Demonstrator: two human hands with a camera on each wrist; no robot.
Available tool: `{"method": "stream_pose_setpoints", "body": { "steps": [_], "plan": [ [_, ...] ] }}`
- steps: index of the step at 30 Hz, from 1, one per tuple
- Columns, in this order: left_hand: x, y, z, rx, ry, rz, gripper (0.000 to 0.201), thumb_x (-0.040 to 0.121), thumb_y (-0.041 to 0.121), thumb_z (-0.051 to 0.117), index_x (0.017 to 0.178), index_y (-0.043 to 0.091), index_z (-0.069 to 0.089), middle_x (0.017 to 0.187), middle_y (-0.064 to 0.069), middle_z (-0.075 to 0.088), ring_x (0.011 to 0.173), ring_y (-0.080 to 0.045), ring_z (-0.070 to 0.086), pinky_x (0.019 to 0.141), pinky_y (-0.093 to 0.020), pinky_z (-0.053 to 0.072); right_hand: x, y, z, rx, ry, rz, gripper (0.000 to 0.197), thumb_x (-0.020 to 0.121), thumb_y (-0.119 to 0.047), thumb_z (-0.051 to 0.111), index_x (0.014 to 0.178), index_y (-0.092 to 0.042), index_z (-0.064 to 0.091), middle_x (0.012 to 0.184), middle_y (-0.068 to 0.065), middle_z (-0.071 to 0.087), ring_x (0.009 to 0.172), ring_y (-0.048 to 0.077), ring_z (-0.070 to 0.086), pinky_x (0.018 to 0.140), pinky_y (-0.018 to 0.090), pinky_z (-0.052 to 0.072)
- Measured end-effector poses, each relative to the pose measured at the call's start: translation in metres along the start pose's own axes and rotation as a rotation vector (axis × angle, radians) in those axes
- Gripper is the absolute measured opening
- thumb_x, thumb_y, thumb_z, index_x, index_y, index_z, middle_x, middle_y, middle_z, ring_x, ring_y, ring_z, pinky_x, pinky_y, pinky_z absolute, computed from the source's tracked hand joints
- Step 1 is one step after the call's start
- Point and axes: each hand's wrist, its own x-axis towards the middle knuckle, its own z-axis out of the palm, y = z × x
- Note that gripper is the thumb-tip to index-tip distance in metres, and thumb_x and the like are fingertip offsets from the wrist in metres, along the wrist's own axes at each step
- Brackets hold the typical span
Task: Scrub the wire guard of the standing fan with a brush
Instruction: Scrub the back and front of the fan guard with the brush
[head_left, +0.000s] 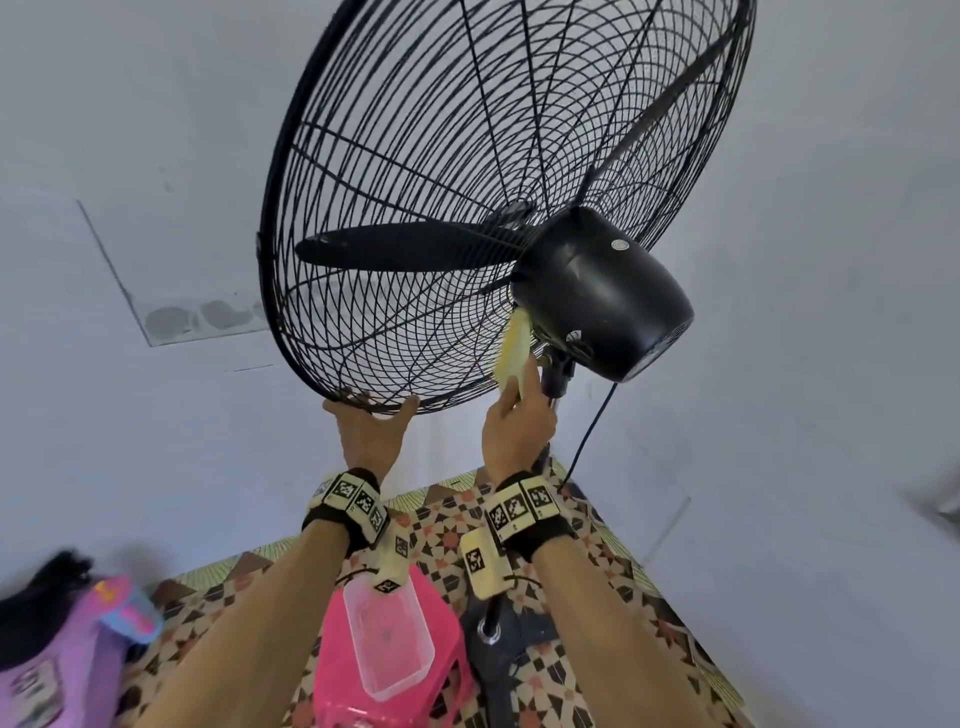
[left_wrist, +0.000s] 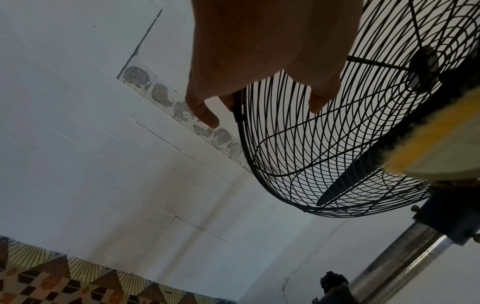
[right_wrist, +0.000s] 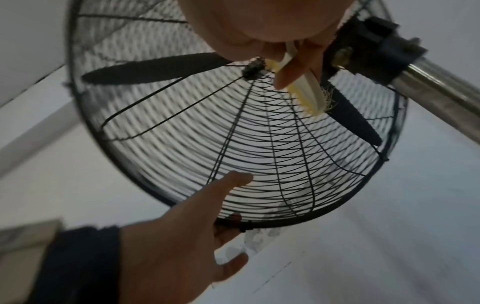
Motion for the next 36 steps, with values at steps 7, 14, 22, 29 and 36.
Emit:
{"method": "stream_pose_setpoints", "body": {
  "steps": [7, 14, 22, 29, 36],
  "plan": [
    [0.004, 0.001, 0.000, 0.025, 0.005, -0.008, 0.133, 0.082, 0.050, 0.085, 0.161, 0.006, -0.013, 0.167, -0.012, 0.028, 0.151, -0.029, 0.034, 0.119, -0.034, 0.029, -0.003, -0.011, 0.004, 0.084, 0.049, -0.232, 0.038, 0.102, -0.007, 0.061, 0.140, -0.005, 0.060, 0.095, 0.014, 0.076, 0.096, 0.021, 0.065, 0.065, 0.026, 0.059],
    [-0.002, 0.002, 0.001, 0.017, -0.002, -0.002, 0.132, 0.083, 0.048, 0.084, 0.161, 0.005, -0.013, 0.167, -0.010, 0.028, 0.151, -0.027, 0.033, 0.118, -0.031, 0.027, 0.006, 0.004, 0.009, 0.072, 0.010, -0.031, 0.039, 0.106, -0.011, 0.052, 0.144, -0.006, 0.056, 0.109, 0.021, 0.074, 0.099, 0.036, 0.070, 0.086, 0.017, 0.045],
    [-0.001, 0.001, -0.001, 0.048, 0.001, 0.003, 0.140, 0.083, 0.053, 0.082, 0.158, 0.002, -0.024, 0.170, -0.010, 0.023, 0.154, -0.026, 0.029, 0.124, -0.036, 0.027, -0.010, 0.010, 0.013, 0.111, 0.037, -0.151, 0.037, 0.105, -0.007, 0.056, 0.141, 0.000, 0.057, 0.110, 0.019, 0.074, 0.107, 0.002, 0.056, 0.074, 0.004, 0.047],
    [-0.002, 0.003, -0.001, 0.032, 0.005, 0.006, 0.139, 0.084, 0.050, 0.083, 0.158, 0.002, -0.025, 0.169, -0.011, 0.027, 0.153, -0.025, 0.032, 0.122, -0.033, 0.027, 0.012, 0.026, 0.022, 0.098, -0.032, -0.033, 0.038, 0.105, -0.009, 0.055, 0.142, 0.000, 0.057, 0.109, 0.024, 0.074, 0.099, 0.036, 0.070, 0.084, 0.000, 0.031],
    [-0.005, 0.002, 0.004, 0.019, 0.043, 0.009, 0.135, 0.083, 0.049, 0.084, 0.160, 0.003, -0.016, 0.161, -0.009, 0.038, 0.147, -0.026, 0.040, 0.114, -0.031, 0.033, 0.024, 0.054, 0.006, -0.038, -0.229, -0.009, 0.045, 0.106, -0.027, 0.048, 0.150, -0.015, 0.049, 0.136, 0.017, 0.064, 0.124, 0.039, 0.059, 0.109, 0.046, 0.047]
  ]
}}
